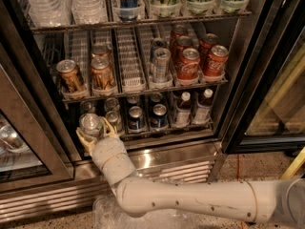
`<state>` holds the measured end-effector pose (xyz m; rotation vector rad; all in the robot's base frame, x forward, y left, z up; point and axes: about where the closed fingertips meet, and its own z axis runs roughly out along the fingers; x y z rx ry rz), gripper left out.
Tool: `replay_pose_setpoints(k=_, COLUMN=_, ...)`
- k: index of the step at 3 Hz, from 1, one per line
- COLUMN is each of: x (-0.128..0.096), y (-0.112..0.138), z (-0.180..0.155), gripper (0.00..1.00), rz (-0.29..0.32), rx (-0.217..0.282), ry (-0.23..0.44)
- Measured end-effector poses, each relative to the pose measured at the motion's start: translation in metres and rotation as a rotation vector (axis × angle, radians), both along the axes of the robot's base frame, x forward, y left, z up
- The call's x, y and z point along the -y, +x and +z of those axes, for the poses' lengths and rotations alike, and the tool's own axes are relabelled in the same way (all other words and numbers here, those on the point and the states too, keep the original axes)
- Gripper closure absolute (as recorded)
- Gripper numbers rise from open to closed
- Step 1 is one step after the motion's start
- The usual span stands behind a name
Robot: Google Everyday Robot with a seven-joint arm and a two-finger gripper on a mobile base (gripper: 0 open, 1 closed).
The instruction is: Pick 7up can from bottom shelf of fridge
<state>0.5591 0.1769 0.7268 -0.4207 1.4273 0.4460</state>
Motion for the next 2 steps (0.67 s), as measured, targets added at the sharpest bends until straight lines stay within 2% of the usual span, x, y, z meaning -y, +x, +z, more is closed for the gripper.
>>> replay_pose_setpoints(k=1, x=0.0196, y=-0.0175, z=0.0066, gripper=1.0, rz=-0.004, rx=0.013, ry=-0.011)
replay_pose_setpoints(k=2, x=0.022, y=-0.0181, z=0.0058, gripper=0.88, rz=-0.007, rx=0.013, ry=-0.012)
